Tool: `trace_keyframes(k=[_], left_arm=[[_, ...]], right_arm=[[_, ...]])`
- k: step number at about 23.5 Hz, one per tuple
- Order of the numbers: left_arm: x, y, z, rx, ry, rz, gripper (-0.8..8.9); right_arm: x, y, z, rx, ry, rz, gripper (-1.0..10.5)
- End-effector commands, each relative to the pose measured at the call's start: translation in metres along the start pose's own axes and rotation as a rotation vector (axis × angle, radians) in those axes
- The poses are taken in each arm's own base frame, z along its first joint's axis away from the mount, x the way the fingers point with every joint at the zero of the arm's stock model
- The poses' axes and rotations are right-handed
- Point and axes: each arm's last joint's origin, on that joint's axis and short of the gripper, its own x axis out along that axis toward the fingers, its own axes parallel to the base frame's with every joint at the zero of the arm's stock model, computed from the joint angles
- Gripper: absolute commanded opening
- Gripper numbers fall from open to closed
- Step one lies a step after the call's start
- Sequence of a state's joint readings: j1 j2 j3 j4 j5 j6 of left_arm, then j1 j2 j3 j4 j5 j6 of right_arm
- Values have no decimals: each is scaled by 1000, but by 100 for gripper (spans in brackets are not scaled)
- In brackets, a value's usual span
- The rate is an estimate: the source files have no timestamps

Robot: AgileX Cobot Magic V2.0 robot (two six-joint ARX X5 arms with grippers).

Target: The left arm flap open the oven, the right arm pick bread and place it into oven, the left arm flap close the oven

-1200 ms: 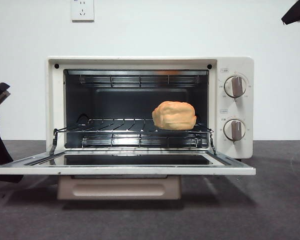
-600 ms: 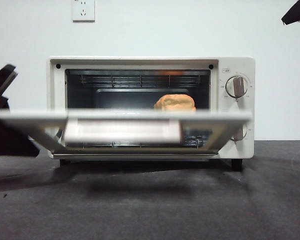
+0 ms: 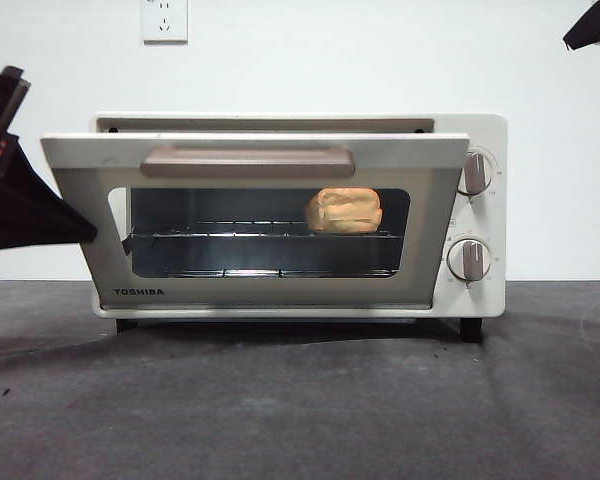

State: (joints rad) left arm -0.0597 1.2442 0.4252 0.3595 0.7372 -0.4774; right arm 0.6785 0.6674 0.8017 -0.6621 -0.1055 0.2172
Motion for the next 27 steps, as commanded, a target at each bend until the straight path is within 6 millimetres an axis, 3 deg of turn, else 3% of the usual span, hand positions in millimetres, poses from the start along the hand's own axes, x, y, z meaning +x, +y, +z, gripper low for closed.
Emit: trace_keyframes(k=[1, 17, 27], left_arm=[[-2, -3, 10, 32, -55, -21, 15], [-4, -10, 18, 58, -108, -39, 16], [-26, -49, 22, 191, -61, 57, 16]], right_arm=[[-3, 2, 5, 13, -24, 9, 442], [-3, 2, 5, 13, -24, 8, 442], [-3, 2, 7, 12, -38, 8, 442]])
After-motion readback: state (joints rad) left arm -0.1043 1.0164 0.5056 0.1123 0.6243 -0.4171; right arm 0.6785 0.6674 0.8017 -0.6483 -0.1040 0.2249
